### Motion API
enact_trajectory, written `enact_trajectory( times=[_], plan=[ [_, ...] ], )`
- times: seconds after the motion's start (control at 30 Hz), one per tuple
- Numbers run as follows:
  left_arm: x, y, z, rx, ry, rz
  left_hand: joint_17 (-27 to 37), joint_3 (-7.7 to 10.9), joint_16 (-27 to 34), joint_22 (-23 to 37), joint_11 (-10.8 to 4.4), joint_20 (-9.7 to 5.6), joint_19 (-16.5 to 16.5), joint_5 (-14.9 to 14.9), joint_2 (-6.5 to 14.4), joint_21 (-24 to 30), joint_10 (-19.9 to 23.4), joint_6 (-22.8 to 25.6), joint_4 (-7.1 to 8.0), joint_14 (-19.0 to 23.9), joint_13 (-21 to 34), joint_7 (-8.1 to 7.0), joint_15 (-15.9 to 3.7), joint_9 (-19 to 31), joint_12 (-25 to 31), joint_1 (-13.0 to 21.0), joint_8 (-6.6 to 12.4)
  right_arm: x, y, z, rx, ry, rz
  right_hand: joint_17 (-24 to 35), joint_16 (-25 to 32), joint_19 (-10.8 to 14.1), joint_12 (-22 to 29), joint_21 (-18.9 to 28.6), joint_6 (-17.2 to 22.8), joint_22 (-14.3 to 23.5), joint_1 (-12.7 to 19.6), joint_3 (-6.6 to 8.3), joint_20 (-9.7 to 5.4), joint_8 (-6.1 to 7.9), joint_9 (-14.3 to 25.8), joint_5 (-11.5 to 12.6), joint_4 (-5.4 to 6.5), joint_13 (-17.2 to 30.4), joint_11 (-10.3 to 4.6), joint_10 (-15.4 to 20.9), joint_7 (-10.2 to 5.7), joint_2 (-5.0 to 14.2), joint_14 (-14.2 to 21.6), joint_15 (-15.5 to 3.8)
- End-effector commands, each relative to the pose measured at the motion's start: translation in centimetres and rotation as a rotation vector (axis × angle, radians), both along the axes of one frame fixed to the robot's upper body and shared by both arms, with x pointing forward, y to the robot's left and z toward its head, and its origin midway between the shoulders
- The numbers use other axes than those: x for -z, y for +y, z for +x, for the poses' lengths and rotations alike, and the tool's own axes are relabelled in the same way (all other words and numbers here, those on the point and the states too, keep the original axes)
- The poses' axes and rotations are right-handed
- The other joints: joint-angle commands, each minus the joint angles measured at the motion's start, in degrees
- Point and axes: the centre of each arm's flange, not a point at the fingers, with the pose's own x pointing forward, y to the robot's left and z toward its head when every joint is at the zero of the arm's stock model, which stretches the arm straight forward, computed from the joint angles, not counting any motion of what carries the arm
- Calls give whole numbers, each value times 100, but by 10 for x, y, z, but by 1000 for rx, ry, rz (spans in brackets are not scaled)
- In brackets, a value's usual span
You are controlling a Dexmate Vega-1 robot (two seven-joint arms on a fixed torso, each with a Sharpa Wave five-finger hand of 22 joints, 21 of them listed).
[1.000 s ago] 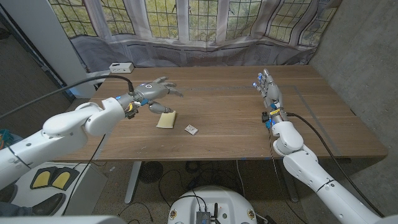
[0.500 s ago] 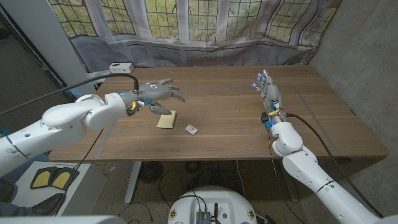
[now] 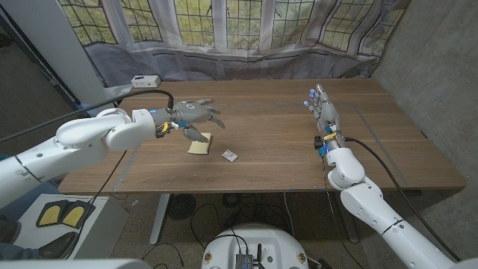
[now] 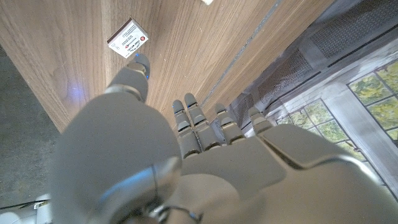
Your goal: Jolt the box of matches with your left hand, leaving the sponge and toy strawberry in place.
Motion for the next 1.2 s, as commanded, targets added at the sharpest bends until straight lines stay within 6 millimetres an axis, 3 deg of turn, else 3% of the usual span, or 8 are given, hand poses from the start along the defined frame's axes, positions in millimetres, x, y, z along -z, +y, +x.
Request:
enact_trajectory(
  times=[0.03, 0.27, 0.73, 0.83, 1.2],
  plan=[
    [7, -7, 8, -1, 20, 42, 20, -45, 40, 9, 0, 6, 41, 43, -19, 28, 6, -15, 2, 57, 6, 12, -417, 18, -40, 89, -24, 2, 2, 0, 3, 5, 7, 15, 8, -36, -4, -9, -7, 17, -14, -5, -2, -14, 15, 16, -2, 14, 34, -38, 2, 4, -27, 8],
    [13, -9, 12, -11, 48, 36, 22, -143, 24, 11, 0, 10, -11, 76, -12, 0, -84, -311, 43, 67, 7, 125, -398, 18, -92, 65, -122, 3, 2, 1, 2, 4, 10, 16, 9, -41, -5, -9, -8, 18, -16, -7, 8, -15, 15, 17, -2, 14, 38, -42, -4, 7, -27, 13],
    [27, -13, 19, -35, 64, 15, 20, -127, 35, 13, -1, 8, 18, 102, 74, 8, -71, -338, 14, 130, 10, 217, -407, 18, -91, 187, -92, 3, 2, 2, 2, 7, 9, 15, 10, -49, -2, -6, 2, 18, -16, -9, 21, -11, 15, 18, -4, 14, 36, -40, -6, 12, -23, 19],
    [29, -14, 20, -39, 73, 4, 23, -136, -7, 15, 5, 16, -297, 104, 114, -90, -194, -448, 3, 46, 11, 214, -332, 19, -133, 252, -105, 2, 2, 2, 1, 4, 9, 15, 10, -54, 1, -7, 2, 18, -18, -11, 22, -11, 15, 18, -5, 14, 39, -35, -6, 9, -24, 20],
    [38, -19, 28, -38, 100, -4, 26, -171, -24, 24, 14, 12, -401, 103, 144, -56, -284, -527, 8, -77, 13, 220, -280, 17, -138, 294, -81, 1, 3, 2, 1, 2, 8, 13, 9, -52, -1, -3, -5, 18, -10, -9, 20, -14, 16, 19, -11, 15, 34, -42, -10, 14, -25, 21]
  ],
)
